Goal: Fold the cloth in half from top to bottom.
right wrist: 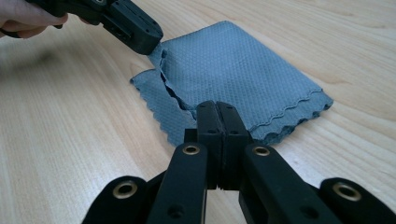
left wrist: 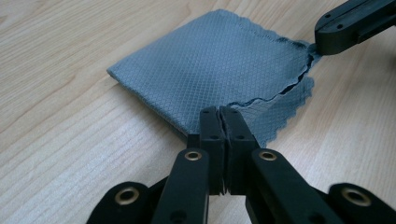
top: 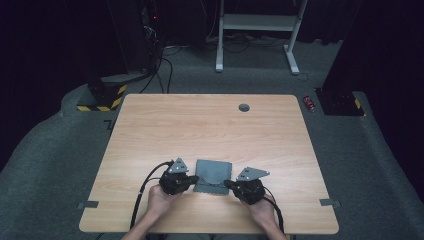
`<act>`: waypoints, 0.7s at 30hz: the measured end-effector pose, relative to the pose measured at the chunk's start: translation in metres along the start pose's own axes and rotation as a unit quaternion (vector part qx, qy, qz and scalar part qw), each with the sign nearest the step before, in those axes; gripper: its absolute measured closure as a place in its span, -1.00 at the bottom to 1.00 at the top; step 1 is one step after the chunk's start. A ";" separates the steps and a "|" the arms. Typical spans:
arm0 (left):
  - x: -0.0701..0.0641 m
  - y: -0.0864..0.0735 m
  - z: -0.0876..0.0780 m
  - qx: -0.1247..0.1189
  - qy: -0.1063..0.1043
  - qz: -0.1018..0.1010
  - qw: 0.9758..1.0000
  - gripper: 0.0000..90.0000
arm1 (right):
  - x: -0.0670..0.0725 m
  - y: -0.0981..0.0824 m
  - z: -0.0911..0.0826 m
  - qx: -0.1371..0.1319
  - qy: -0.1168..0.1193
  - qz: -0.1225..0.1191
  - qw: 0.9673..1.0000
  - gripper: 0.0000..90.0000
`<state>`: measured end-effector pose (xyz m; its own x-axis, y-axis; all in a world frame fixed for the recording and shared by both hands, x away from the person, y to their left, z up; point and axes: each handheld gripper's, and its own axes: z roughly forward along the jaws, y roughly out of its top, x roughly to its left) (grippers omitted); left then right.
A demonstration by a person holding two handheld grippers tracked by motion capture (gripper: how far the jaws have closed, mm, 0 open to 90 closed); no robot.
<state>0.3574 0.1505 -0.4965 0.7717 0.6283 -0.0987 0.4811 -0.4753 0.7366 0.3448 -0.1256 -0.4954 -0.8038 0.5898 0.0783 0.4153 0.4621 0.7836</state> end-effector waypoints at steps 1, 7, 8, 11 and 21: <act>-0.001 -0.001 0.000 0.001 0.004 0.005 1.000 0.96 | 0.001 -0.001 0.000 0.002 0.001 -0.002 1.000 0.99; -0.009 -0.006 0.002 0.014 0.010 0.021 1.000 0.95 | 0.006 -0.008 0.004 0.019 -0.003 -0.010 1.000 0.99; -0.010 -0.007 0.003 0.017 0.012 0.023 1.000 0.95 | 0.006 -0.010 0.005 0.020 -0.003 -0.008 1.000 0.99; -0.011 -0.011 0.006 0.025 0.014 0.024 0.999 0.92 | 0.007 -0.013 0.007 0.026 -0.004 -0.008 1.000 0.98; -0.012 -0.019 0.002 0.026 0.001 0.021 0.999 0.72 | 0.007 -0.017 0.011 0.052 0.005 -0.001 0.999 0.84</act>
<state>0.3397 0.1505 -0.5102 0.7915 0.6075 -0.0669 0.4689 -0.5334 0.7040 0.3366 -0.1215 -0.5147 -0.8084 0.5829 0.0827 0.4556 0.5304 0.7149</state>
